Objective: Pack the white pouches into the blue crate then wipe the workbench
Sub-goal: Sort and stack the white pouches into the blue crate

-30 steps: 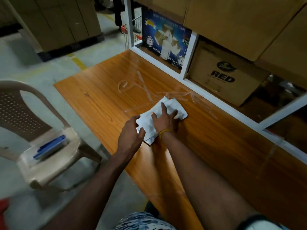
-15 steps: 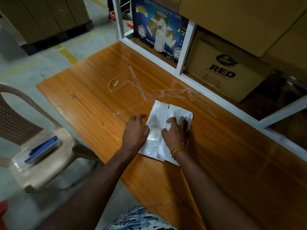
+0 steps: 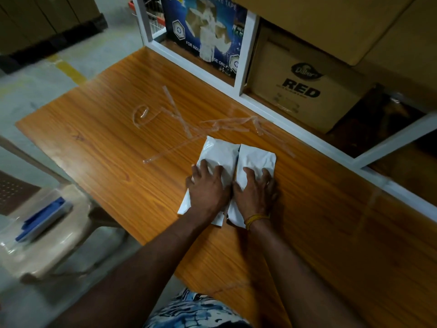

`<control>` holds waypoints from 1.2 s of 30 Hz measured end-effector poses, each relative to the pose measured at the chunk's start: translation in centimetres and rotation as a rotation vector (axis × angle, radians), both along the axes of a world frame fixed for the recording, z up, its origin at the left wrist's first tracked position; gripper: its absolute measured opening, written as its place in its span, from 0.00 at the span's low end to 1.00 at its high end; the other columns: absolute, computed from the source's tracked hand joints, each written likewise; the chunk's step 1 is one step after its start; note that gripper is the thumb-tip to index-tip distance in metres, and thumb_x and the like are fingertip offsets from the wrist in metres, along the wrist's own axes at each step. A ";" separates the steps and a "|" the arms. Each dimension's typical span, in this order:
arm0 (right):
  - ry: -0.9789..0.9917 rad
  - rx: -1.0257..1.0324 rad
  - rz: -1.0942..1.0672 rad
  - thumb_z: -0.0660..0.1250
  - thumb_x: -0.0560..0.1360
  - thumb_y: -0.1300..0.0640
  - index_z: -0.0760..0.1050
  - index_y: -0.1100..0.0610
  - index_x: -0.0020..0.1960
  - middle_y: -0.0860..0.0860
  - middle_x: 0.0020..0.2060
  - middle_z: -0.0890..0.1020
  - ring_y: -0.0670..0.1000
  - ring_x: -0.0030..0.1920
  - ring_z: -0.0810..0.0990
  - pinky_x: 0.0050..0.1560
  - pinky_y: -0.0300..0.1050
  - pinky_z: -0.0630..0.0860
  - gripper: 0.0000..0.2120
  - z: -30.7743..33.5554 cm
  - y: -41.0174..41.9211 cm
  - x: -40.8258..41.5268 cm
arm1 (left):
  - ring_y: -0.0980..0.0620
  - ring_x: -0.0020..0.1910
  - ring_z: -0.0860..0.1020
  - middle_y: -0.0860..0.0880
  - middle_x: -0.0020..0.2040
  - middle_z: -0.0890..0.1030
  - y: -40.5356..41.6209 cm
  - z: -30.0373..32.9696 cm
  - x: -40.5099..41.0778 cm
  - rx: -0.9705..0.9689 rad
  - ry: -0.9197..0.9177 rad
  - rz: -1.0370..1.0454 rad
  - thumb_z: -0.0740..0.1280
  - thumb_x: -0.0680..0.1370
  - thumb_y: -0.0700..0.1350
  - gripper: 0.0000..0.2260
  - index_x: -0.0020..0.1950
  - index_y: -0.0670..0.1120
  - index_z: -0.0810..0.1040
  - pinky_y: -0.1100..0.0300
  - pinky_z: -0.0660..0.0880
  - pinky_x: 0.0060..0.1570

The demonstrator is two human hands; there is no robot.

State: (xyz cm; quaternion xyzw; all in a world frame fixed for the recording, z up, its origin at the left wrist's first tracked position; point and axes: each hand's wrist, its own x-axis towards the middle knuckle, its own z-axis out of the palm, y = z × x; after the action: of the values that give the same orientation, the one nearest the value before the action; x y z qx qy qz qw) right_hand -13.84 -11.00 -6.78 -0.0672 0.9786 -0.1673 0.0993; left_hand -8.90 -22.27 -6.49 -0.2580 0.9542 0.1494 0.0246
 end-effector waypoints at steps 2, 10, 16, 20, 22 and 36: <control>0.006 0.003 -0.018 0.65 0.76 0.40 0.65 0.42 0.72 0.56 0.77 0.55 0.63 0.76 0.51 0.69 0.63 0.58 0.26 -0.1 0.3 0.1 | 0.35 0.75 0.58 0.41 0.75 0.61 0.0 -0.2 -0.2 -0.017 -0.008 0.002 0.62 0.74 0.66 0.29 0.71 0.53 0.67 0.38 0.63 0.65; 0.048 0.046 0.032 0.65 0.76 0.43 0.69 0.42 0.68 0.57 0.71 0.62 0.60 0.68 0.63 0.62 0.57 0.67 0.21 -0.2 0.4 -0.1 | 0.39 0.61 0.71 0.41 0.68 0.67 0.0 0.2 -0.3 -0.058 0.017 -0.021 0.63 0.74 0.61 0.25 0.68 0.52 0.68 0.46 0.71 0.52; 0.075 -0.169 0.025 0.70 0.73 0.53 0.77 0.49 0.56 0.55 0.59 0.71 0.59 0.59 0.70 0.57 0.56 0.73 0.12 -0.4 0.6 0.1 | 0.39 0.60 0.71 0.43 0.71 0.65 -0.9 0.6 0.2 0.018 0.045 -0.021 0.66 0.74 0.53 0.22 0.67 0.53 0.69 0.46 0.72 0.51; 0.104 -0.337 -0.026 0.71 0.71 0.56 0.78 0.49 0.51 0.54 0.56 0.72 0.58 0.59 0.72 0.58 0.57 0.74 0.10 0.0 1.3 1.1 | 0.38 0.62 0.71 0.44 0.70 0.67 -1.2 2.1 1.9 0.111 0.165 0.002 0.66 0.74 0.53 0.21 0.67 0.54 0.71 0.46 0.73 0.54; 0.155 -0.396 -0.043 0.70 0.70 0.57 0.78 0.49 0.51 0.52 0.55 0.72 0.56 0.59 0.73 0.58 0.55 0.75 0.10 0.8 1.9 2.2 | 0.38 0.63 0.71 0.45 0.70 0.68 -1.4 2.7 3.3 0.175 0.248 0.012 0.64 0.73 0.55 0.21 0.65 0.55 0.72 0.46 0.74 0.55; 0.457 -0.475 -0.128 0.69 0.72 0.53 0.77 0.46 0.56 0.49 0.57 0.72 0.51 0.60 0.72 0.57 0.41 0.71 0.12 11.3 6.3 17.9 | 0.46 0.63 0.71 0.46 0.65 0.72 1.6 10.6 16.6 0.348 0.583 -0.064 0.64 0.72 0.58 0.21 0.64 0.56 0.73 0.55 0.70 0.55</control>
State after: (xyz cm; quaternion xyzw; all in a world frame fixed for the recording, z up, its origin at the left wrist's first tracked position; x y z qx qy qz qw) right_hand 4.10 -4.70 4.53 -0.0627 0.9114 -0.3773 -0.1519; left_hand 7.69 -20.63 4.11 -0.1664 0.8888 0.3768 -0.2011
